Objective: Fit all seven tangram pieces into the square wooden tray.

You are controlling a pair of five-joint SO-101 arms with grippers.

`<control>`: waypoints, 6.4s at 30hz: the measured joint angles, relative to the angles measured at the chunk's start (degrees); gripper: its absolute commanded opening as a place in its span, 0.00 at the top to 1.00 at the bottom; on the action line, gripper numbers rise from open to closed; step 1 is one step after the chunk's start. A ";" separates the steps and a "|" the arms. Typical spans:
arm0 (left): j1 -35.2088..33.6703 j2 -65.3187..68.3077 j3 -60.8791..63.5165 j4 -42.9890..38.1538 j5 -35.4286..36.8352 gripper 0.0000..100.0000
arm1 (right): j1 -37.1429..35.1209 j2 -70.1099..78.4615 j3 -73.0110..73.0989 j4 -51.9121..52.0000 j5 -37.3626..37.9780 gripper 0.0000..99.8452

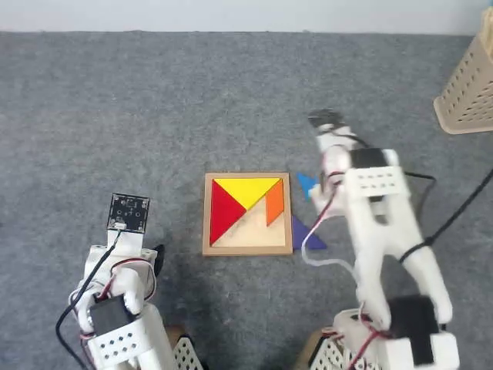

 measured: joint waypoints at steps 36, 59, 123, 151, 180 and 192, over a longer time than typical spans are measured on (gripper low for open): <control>0.00 0.00 0.00 0.00 0.00 0.72 | -23.12 19.87 -14.15 -5.80 -38.15 0.85; 0.00 0.00 0.00 0.00 0.00 0.72 | -24.09 11.60 2.99 -20.75 -13.36 0.99; 0.00 0.00 0.00 0.00 0.00 0.72 | 7.38 31.30 -12.57 -12.40 23.38 0.84; 0.00 0.00 0.00 0.00 0.00 0.72 | -11.43 8.88 -10.11 0.09 -1.85 0.87; 0.00 0.00 0.00 0.00 0.00 0.72 | -27.34 8.79 2.37 -10.81 -5.63 0.86; 0.00 0.00 0.00 0.00 0.00 0.72 | -27.34 8.79 2.37 -10.81 -5.63 0.73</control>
